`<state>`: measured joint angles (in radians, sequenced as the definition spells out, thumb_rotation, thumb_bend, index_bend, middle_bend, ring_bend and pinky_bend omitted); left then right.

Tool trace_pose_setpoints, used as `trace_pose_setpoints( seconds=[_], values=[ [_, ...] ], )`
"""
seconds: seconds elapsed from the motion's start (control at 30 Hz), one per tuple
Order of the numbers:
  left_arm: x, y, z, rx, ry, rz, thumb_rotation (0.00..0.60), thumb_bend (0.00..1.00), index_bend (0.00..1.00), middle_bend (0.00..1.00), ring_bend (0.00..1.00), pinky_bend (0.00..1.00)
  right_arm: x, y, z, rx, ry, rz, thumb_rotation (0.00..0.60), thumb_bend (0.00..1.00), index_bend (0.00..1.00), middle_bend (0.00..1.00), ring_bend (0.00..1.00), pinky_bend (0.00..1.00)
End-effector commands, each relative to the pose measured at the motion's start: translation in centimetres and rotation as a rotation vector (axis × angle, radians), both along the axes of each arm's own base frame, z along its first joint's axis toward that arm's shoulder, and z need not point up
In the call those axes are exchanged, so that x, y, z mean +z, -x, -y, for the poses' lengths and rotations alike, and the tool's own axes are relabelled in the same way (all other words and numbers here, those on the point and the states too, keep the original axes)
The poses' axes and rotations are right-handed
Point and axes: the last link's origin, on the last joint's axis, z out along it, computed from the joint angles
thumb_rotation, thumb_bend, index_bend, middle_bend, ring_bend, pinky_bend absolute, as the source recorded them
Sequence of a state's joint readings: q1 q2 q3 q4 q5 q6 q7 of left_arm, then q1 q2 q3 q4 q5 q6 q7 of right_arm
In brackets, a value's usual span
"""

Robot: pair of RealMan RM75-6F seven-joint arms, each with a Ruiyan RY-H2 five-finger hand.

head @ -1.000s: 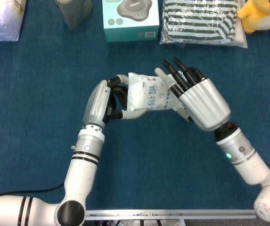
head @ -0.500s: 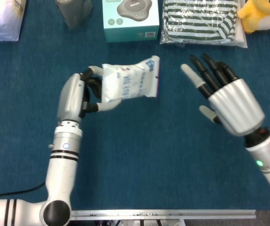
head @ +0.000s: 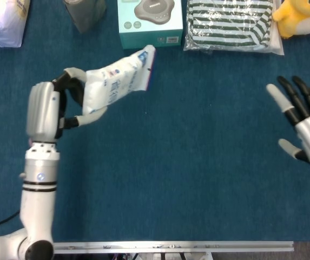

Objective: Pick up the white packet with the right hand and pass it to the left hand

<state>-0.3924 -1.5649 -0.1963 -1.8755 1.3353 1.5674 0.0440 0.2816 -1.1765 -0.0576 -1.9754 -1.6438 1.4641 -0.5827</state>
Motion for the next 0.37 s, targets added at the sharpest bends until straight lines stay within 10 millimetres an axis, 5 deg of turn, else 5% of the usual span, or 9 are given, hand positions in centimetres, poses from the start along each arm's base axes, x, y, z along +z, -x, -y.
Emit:
trace_pose_setpoints(
  seconds=[0.03,0.37],
  values=[
    [1.3,2.4,1.5,-0.033,-0.088,-0.086,0.6,0.01,0.67,0.75,0.65,0.84,0.7,1.1,-1.2,-0.044,0.012,0.024,0.6,0.0,0.0,0.08,0.01,0.24],
    [1.4,4.2,3.1,-0.084,-0.125,-0.213,0.6,0.01,0.68,0.75,0.65,0.84,0.8,2.9,-2.0,-0.126,0.007,0.07,0.6,0.0,0.0,0.09,0.02,0.24]
  ],
)
